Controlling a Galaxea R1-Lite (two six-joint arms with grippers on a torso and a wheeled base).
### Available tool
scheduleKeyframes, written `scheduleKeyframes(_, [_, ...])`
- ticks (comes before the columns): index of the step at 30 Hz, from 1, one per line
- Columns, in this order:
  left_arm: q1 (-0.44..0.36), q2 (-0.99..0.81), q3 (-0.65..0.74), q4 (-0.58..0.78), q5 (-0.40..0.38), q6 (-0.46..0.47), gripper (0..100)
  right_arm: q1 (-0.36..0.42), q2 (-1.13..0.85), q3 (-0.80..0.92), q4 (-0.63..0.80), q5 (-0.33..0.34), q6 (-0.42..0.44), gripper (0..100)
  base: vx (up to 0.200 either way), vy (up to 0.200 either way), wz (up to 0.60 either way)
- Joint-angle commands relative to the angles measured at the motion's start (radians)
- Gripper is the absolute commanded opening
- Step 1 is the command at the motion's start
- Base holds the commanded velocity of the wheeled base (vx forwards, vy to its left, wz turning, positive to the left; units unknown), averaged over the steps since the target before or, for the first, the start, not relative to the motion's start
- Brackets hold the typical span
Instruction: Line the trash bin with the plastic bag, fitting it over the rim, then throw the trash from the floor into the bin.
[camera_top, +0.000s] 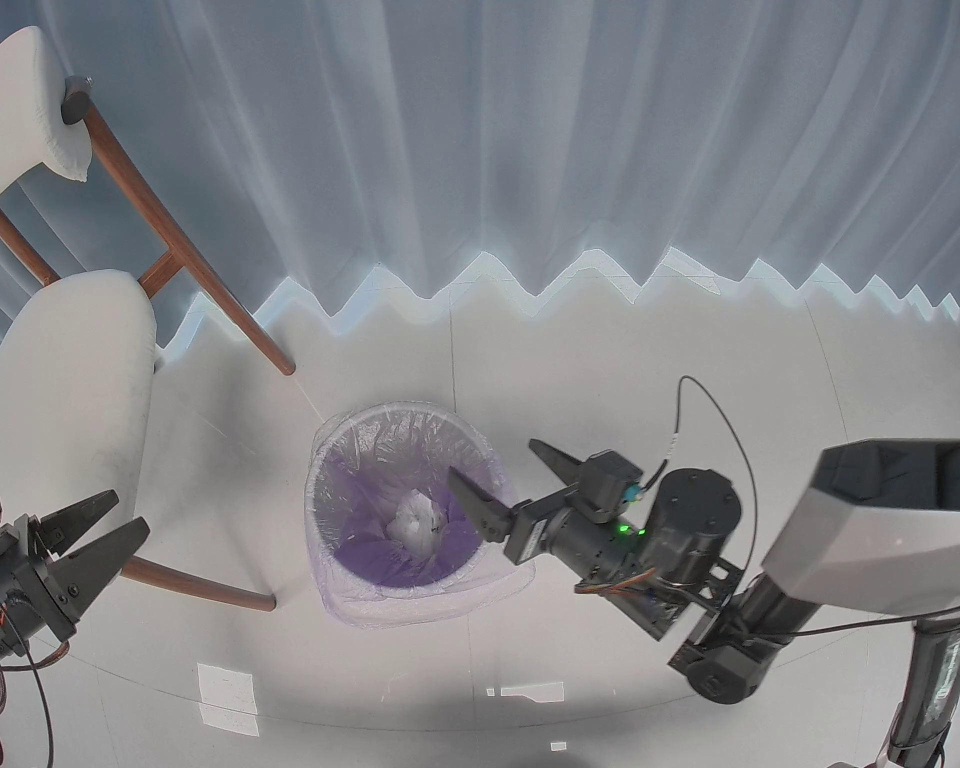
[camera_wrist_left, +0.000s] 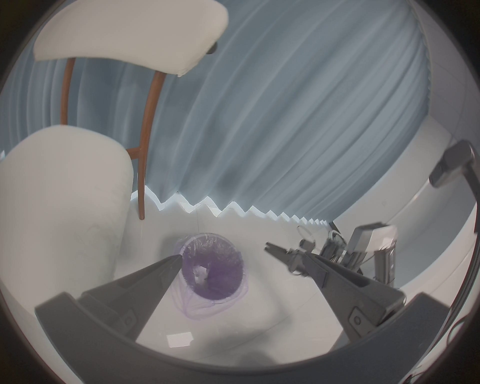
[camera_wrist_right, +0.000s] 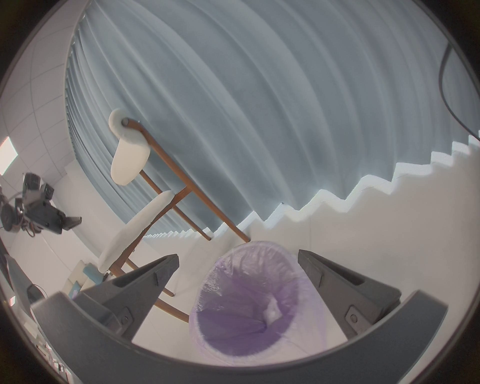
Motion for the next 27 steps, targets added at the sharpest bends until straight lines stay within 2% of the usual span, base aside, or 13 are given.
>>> scheduleKeyframes(1, [-0.002, -0.008, 0.030, 0.001, -0.002, 0.083, 100, -0.087, -0.283, 0.217, -0.016, -0.015, -0.012, 100, 0.000, 0.000, 0.00])
scheduleKeyframes(5, [-0.002, -0.036, 0.048, 0.001, -0.006, 0.084, 100, -0.148, -0.388, 0.322, -0.013, -0.015, -0.023, 100, 0.000, 0.000, 0.00])
scheduleKeyframes(10, [-0.002, -0.100, 0.091, 0.004, -0.009, 0.078, 100, -0.271, -0.555, 0.490, -0.010, -0.013, -0.023, 100, 0.000, 0.000, 0.00])
scheduleKeyframes(14, [-0.013, -0.129, 0.119, 0.015, -0.015, 0.084, 100, -0.391, -0.630, 0.550, 0.006, -0.012, -0.030, 100, 0.000, 0.000, 0.00])
scheduleKeyframes(15, [-0.013, -0.129, 0.119, 0.015, -0.015, 0.084, 100, -0.391, -0.630, 0.550, 0.006, -0.012, -0.030, 100, 0.000, 0.000, 0.00])
scheduleKeyframes(18, [-0.062, -0.152, 0.130, 0.016, -0.018, 0.087, 100, -0.467, -0.705, 0.587, 0.009, -0.012, -0.035, 100, 0.000, 0.000, 0.00])
scheduleKeyframes(23, [-0.061, -0.172, 0.131, 0.013, -0.004, 0.087, 100, -0.512, -0.793, 0.633, 0.015, -0.009, -0.040, 100, 0.000, 0.000, 0.00])
scheduleKeyframes(27, [-0.061, -0.203, 0.131, 0.015, 0.045, 0.086, 100, -0.516, -0.874, 0.704, 0.026, -0.007, -0.053, 100, 0.000, 0.000, 0.00])
